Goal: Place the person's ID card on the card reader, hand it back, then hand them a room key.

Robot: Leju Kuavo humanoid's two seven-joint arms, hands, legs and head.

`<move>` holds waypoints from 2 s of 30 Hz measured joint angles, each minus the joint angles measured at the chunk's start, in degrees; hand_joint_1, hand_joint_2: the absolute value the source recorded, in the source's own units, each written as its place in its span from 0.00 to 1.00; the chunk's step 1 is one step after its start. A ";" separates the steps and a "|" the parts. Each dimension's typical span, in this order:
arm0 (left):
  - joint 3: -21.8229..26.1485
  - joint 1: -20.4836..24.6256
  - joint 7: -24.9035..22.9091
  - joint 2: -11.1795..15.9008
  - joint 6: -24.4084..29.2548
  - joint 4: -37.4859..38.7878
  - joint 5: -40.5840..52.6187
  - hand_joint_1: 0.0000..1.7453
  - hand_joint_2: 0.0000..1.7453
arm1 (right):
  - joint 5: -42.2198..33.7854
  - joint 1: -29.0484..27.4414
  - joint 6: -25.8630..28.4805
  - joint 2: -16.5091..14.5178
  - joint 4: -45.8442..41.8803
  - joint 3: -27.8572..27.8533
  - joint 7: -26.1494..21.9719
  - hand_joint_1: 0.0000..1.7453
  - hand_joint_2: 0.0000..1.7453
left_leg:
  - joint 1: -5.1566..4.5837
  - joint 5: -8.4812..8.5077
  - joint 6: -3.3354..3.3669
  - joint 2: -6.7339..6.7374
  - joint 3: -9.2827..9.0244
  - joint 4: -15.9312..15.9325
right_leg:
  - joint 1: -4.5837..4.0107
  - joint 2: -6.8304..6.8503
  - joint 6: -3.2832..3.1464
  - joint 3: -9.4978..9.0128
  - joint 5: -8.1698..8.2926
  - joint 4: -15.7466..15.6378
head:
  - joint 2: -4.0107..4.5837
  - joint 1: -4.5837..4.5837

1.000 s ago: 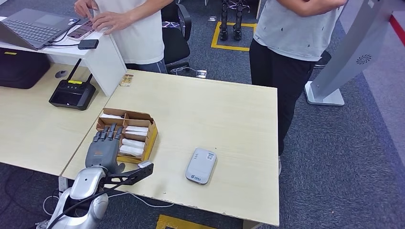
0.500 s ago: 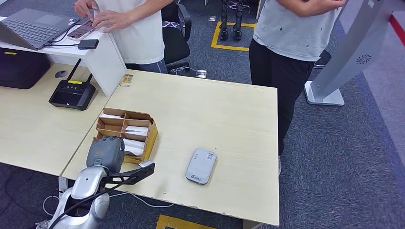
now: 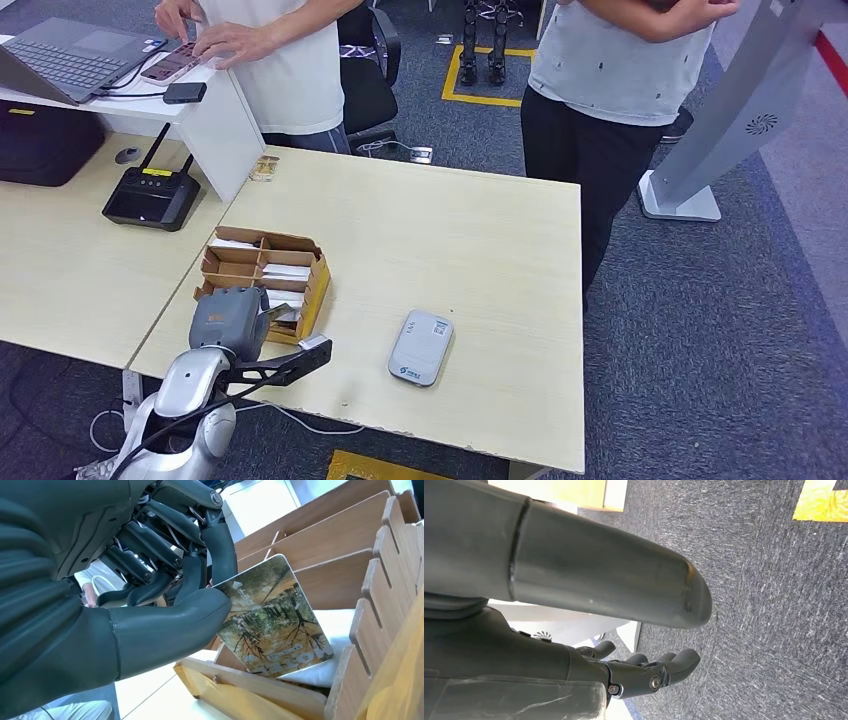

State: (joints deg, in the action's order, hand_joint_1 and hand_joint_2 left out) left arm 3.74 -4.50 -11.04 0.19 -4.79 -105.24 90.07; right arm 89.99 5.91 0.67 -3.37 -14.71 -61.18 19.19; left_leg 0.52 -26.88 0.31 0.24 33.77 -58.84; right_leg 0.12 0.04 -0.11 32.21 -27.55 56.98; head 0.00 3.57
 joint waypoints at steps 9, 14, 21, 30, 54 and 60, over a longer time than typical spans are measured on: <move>0.09 0.94 3.60 -1.05 0.47 -0.01 0.00 1.00 1.00 | -0.01 0.00 -0.03 0.00 0.00 0.00 -0.24 0.00 0.00 | 0.00 0.00 0.00 0.00 0.00 0.00 | 0.00 0.00 0.00 0.00 0.00 0.00 | 0.00 0.00; 0.68 1.72 5.63 -1.60 0.15 -0.02 -0.03 1.00 1.00 | -0.01 0.00 -0.03 0.00 0.00 0.00 -0.36 0.00 0.00 | 0.00 0.00 0.00 0.00 0.00 0.00 | 0.00 0.00 0.00 -0.01 0.00 0.00 | 0.00 0.01; 1.46 3.57 9.56 -1.36 -3.67 -2.03 -5.89 1.00 1.00 | -0.02 0.00 -0.02 0.00 0.00 -0.03 -0.74 0.00 0.00 | 0.00 0.00 0.00 -0.01 0.00 0.00 | 0.00 0.02 0.00 -0.01 0.00 0.00 | 0.00 0.00; 1.54 6.78 10.05 0.86 -7.16 -4.62 -11.13 1.00 1.00 | -0.02 0.00 -0.01 0.00 0.02 -0.39 -1.31 0.00 0.00 | 0.00 0.00 0.00 -0.01 0.00 0.00 | 0.00 0.01 0.00 -0.01 0.00 0.01 | 0.00 0.00; 2.37 17.74 6.36 3.05 -3.42 -3.62 -3.98 1.00 1.00 | -0.01 0.15 -0.07 0.00 0.08 0.27 -1.85 0.00 0.00 | 0.00 0.01 0.00 -0.04 0.02 -0.01 | 0.00 0.03 0.00 0.02 0.01 0.01 | 0.00 0.00; 4.10 24.62 4.36 2.20 -2.40 3.29 -0.37 1.00 1.00 | -0.01 0.46 -0.08 -0.01 0.18 2.30 -2.13 0.00 0.00 | 0.00 0.08 -0.04 -0.04 0.01 -0.01 | 0.00 0.03 -0.04 0.01 0.06 0.02 | 0.00 0.00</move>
State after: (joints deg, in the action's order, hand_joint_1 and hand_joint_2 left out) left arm 7.84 20.12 -6.68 2.39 -7.19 -101.96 89.71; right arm 89.98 6.38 0.58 -3.37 -14.53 -58.88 17.06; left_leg 0.53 -26.81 0.27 0.20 33.78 -58.86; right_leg 0.12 0.07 -0.15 32.22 -27.49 57.00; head 0.00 3.57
